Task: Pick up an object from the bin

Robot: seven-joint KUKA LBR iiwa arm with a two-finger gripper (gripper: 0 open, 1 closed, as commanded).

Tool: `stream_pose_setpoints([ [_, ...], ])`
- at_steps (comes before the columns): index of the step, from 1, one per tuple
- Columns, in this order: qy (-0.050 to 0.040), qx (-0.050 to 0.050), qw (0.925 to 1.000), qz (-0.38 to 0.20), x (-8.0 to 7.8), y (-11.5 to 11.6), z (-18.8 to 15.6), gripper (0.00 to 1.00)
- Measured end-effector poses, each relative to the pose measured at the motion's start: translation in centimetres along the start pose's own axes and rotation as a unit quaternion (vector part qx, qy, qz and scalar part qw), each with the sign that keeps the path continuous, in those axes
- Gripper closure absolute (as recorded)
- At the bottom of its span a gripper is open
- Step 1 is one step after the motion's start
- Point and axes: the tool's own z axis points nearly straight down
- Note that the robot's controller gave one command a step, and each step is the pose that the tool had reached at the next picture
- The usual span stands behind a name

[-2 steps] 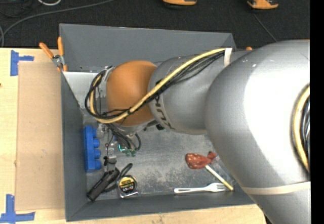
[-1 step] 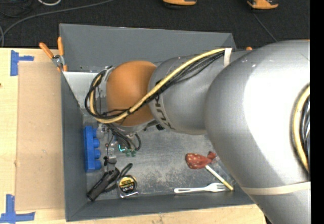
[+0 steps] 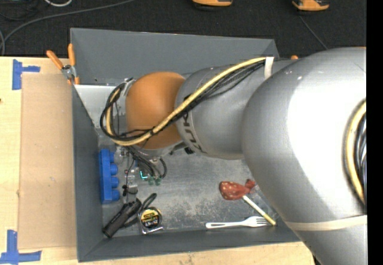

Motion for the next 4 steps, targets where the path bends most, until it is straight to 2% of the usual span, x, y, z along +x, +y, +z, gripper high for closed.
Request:
stream_pose_setpoints([
  [3,0.0001,0.0,1.0,0.001,0.0,0.01,0.0,0.0],
  [4,0.0001,0.0,0.9978,-0.066,-0.33,0.24,-0.86,0.0],
])
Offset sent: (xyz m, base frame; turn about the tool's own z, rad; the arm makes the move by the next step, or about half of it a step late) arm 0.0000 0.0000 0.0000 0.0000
